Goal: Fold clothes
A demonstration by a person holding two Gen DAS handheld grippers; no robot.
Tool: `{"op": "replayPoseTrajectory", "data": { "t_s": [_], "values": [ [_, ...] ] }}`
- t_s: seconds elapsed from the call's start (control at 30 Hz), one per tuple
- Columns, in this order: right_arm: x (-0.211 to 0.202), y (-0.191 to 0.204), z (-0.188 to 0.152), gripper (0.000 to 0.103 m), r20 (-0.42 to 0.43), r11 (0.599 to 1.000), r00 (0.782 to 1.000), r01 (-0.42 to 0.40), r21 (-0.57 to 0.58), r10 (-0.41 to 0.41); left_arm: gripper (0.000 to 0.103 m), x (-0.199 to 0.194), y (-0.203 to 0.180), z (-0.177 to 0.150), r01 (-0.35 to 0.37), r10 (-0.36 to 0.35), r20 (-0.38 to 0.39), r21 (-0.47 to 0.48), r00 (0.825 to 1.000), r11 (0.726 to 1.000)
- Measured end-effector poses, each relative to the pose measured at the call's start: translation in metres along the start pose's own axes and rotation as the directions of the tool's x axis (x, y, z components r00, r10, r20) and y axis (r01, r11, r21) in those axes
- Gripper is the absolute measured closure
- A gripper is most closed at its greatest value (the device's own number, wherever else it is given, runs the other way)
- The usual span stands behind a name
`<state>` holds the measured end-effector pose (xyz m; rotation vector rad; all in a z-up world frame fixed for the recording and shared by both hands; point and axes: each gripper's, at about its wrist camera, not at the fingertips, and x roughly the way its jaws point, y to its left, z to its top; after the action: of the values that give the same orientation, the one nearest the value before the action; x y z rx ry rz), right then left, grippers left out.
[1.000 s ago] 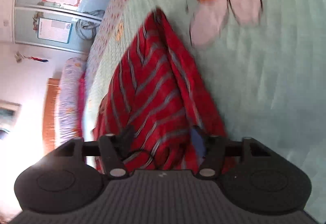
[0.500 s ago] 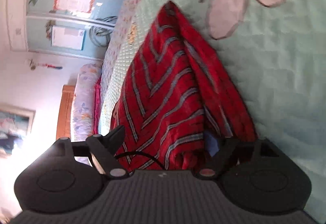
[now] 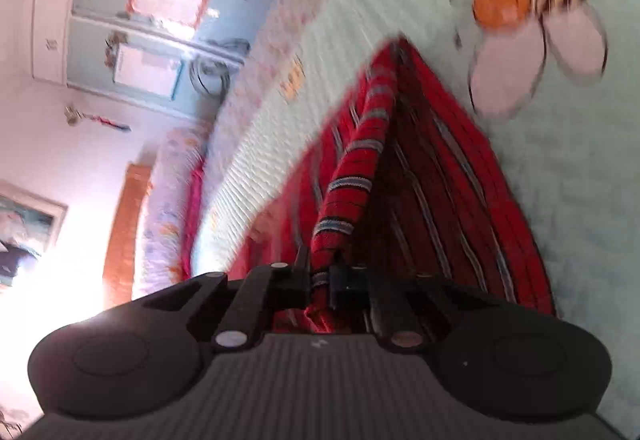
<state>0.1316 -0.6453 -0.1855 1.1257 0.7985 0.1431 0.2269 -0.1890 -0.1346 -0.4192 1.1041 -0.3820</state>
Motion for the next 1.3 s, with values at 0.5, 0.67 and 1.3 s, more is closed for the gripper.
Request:
{"op": "replayPoseTrajectory", "data": {
  "t_s": [0.5, 0.67, 1.3],
  "values": [
    [-0.038, -0.007, 0.006, 0.054, 0.114, 0.963, 0.961, 0.26, -0.067, -0.251, 0.059, -0.023, 0.003, 0.028, -0.139, 0.131, 0.174, 0.034, 0.976, 0.99],
    [-0.038, -0.013, 0.009, 0.038, 0.081, 0.983, 0.98, 0.185, -0.016, -0.183, 0.058, -0.017, 0.005, 0.033, -0.212, 0.198, 0.219, 0.045, 0.955, 0.976],
    [-0.025, 0.005, 0.01, 0.071, 0.057, 0.939, 0.949, 0.314, -0.138, -0.309, 0.051, 0.002, 0.013, 0.017, -0.309, 0.291, 0.153, 0.116, 0.944, 0.944]
  ]
}}
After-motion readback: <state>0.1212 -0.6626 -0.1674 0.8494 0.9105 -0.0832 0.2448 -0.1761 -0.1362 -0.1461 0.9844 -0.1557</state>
